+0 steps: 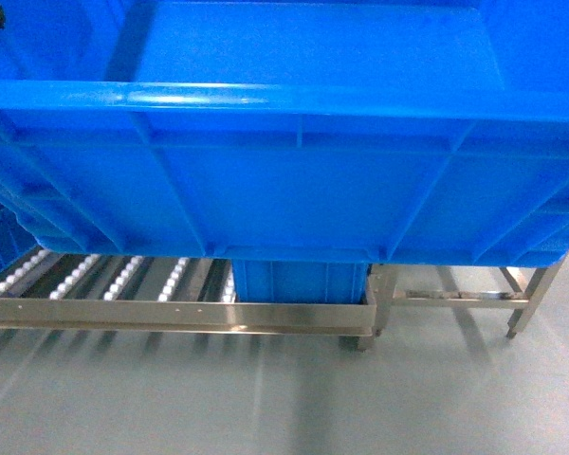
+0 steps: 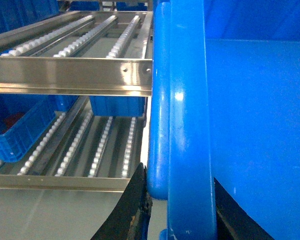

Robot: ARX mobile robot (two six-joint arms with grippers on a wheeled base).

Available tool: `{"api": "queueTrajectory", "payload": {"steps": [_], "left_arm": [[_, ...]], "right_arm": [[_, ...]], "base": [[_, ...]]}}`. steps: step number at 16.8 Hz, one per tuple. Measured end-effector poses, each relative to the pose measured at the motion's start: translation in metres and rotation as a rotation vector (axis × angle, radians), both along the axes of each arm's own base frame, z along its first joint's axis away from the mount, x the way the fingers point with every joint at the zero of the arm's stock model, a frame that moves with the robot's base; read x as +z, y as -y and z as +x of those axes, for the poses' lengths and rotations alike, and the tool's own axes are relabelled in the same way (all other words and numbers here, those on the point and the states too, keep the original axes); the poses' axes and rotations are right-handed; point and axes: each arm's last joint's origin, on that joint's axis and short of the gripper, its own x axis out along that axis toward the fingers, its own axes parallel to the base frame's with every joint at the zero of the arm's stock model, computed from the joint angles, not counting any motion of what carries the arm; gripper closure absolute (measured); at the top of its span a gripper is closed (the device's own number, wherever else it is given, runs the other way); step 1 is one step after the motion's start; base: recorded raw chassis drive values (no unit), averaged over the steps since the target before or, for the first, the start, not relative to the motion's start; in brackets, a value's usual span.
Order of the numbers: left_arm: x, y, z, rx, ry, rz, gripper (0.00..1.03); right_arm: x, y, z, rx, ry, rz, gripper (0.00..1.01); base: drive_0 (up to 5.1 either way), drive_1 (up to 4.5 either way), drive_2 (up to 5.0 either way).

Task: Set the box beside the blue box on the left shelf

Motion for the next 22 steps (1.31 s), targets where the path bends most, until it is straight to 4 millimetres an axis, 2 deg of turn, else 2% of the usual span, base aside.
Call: {"api": "queueTrajectory", "payload": {"steps": [22], "left_arm": [[-0.0001,-0.0001,0.0,0.002,-0.001,0.0,0.85]], "right_arm": [[0.0,0.0,0.0,0.0,0.0,0.0,0.82]], "base": [[-4.9,2.44,2.4]]}}
